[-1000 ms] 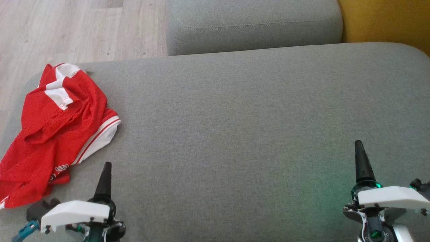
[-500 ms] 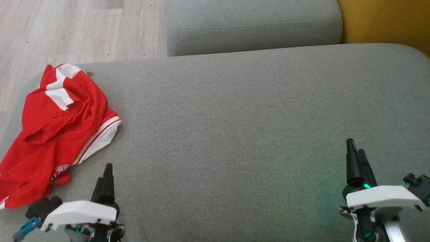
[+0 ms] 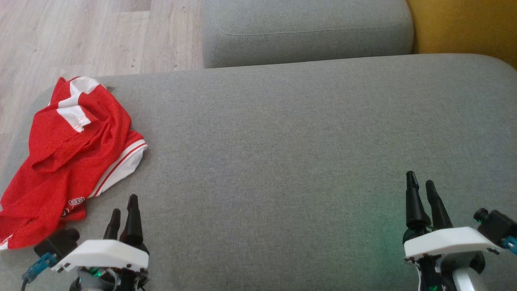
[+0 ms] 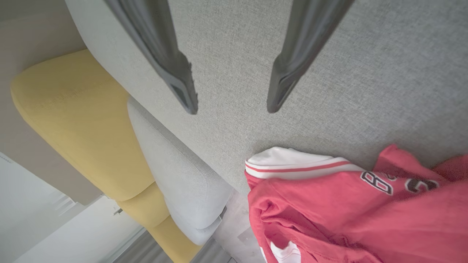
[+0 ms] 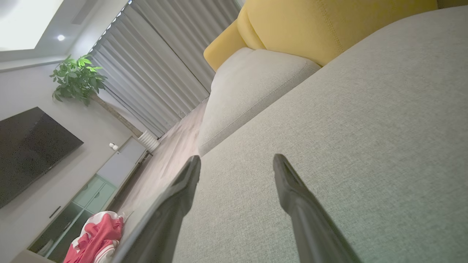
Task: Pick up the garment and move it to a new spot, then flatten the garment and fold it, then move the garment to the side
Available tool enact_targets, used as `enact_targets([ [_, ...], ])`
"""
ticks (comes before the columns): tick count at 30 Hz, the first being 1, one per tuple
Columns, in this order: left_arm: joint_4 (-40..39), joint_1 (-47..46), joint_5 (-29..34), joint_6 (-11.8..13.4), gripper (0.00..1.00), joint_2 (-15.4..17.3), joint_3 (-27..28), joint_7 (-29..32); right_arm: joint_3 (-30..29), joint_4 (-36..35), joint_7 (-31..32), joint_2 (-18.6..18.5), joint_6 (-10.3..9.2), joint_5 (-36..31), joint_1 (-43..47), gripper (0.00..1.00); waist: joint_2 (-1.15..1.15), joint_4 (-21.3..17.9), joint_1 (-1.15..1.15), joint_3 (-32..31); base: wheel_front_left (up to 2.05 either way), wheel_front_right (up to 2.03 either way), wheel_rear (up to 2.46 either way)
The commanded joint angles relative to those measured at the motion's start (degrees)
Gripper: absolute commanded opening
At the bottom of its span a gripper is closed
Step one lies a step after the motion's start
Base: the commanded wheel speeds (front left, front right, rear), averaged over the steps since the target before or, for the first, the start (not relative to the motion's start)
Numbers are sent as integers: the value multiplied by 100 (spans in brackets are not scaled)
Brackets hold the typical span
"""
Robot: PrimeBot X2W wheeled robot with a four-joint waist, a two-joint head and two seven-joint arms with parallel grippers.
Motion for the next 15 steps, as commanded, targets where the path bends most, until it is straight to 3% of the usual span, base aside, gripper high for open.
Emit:
enact_targets([
  [1,-225,-109,239,31,100,119,56,-79,114,-182,-83,-56,26,-235,-190,100,0,3,0,-1,0,0,0],
  [15,-342,-34,1311,120,100,201,-83,-296,239,-227,-302,-75,31,-1240,-251,100,0,10,0,-10,0,0,0],
])
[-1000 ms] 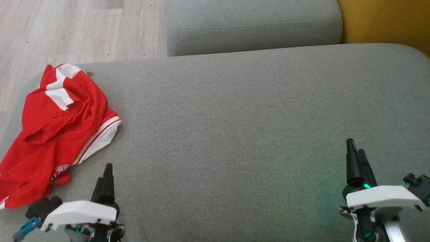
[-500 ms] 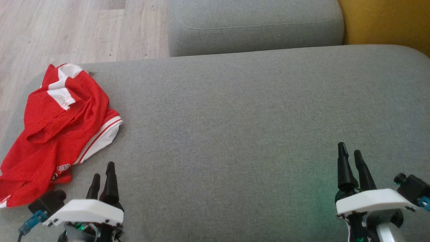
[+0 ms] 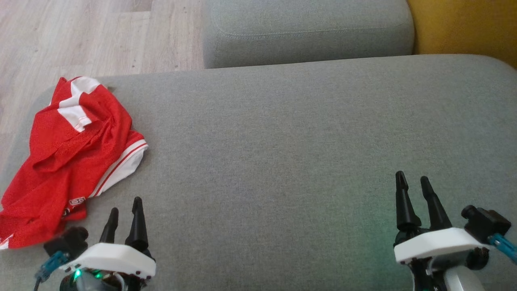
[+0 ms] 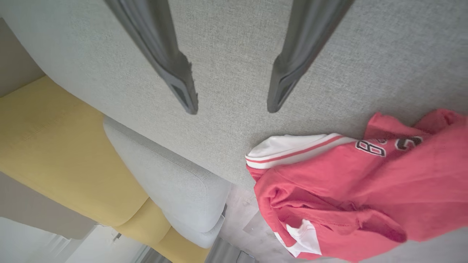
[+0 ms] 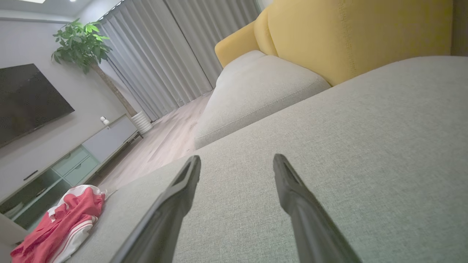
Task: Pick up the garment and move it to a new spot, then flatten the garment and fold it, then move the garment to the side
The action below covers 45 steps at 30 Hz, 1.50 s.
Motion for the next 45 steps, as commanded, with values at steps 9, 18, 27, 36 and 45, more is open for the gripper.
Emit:
enact_targets([
  [9,-230,-96,763,76,100,145,16,-221,172,-276,-227,-101,34,-778,-259,100,0,12,0,-10,0,0,0],
  [18,-242,-63,1424,156,100,183,-37,-372,164,-305,-379,-92,38,-1351,-242,100,0,17,0,-4,0,0,0],
  [27,-275,-9,2064,244,100,211,-60,-523,-33,-293,-531,-66,41,-1794,-174,100,0,-3,0,0,0,0,0],
  [36,-280,51,2712,286,100,207,-98,-689,-35,-249,-699,-58,45,-2427,-140,100,0,-13,0,1,0,0,0],
  [45,-218,83,2867,275,100,144,-28,-757,-84,-120,-768,-57,46,-2474,-136,100,0,-6,0,-23,0,0,0],
])
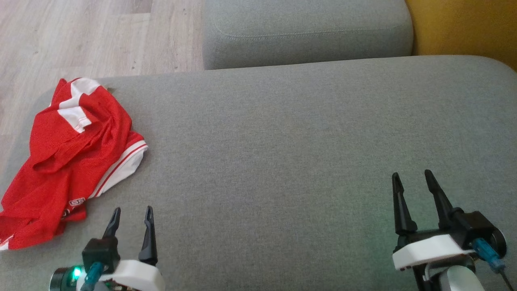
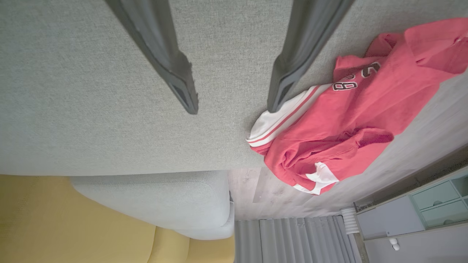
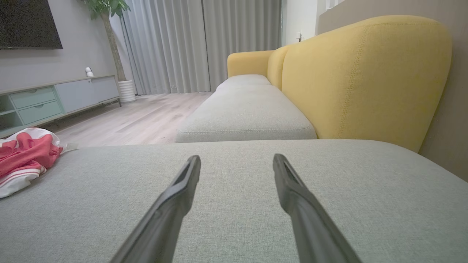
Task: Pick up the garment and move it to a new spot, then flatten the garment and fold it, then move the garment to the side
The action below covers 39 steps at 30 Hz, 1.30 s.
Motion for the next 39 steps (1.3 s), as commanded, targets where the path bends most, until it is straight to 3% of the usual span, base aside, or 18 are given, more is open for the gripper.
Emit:
enact_targets([
  [1,-150,-179,-49,9,100,32,218,-71,97,-149,-62,-39,44,37,-144,100,0,0,0,-4,0,0,0],
  [24,-63,-223,-52,-133,100,-96,349,-71,40,38,-62,-38,44,103,-142,100,0,126,0,-25,0,0,0],
  [29,-36,-271,-45,-147,100,-113,376,-71,164,-4,-62,-38,44,143,-135,100,0,664,0,-53,0,0,0],
  [36,8,-213,-50,-124,100,-122,462,-71,455,51,-62,-38,44,222,-235,100,0,1831,0,-83,0,0,0],
  [39,5,-161,-73,-111,100,-126,513,-71,553,74,-62,-38,44,236,-301,100,0,2031,0,-84,0,0,0],
])
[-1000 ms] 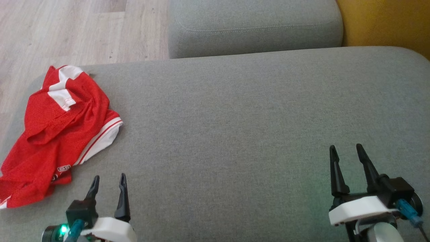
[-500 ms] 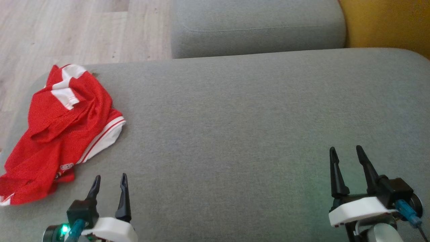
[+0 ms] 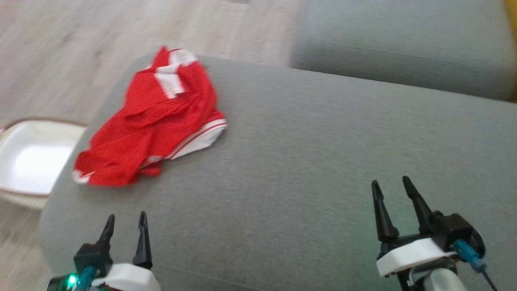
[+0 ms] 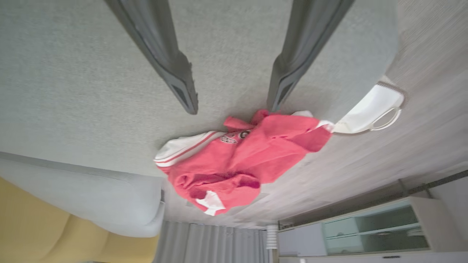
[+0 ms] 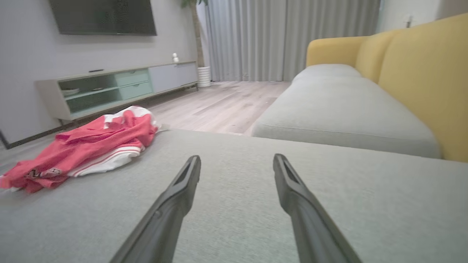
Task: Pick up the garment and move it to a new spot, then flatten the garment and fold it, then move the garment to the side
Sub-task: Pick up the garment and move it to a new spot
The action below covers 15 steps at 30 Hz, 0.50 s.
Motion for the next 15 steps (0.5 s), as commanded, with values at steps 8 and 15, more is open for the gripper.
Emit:
enact_targets([
  [8,-207,-194,-218,-15,100,-25,419,-70,377,-122,-62,-39,44,26,-446,100,0,540,0,172,0,0,0],
  [15,-201,-1105,-604,-253,100,118,679,-24,395,-241,-62,-94,44,-265,-799,100,0,194,0,1142,0,0,0],
])
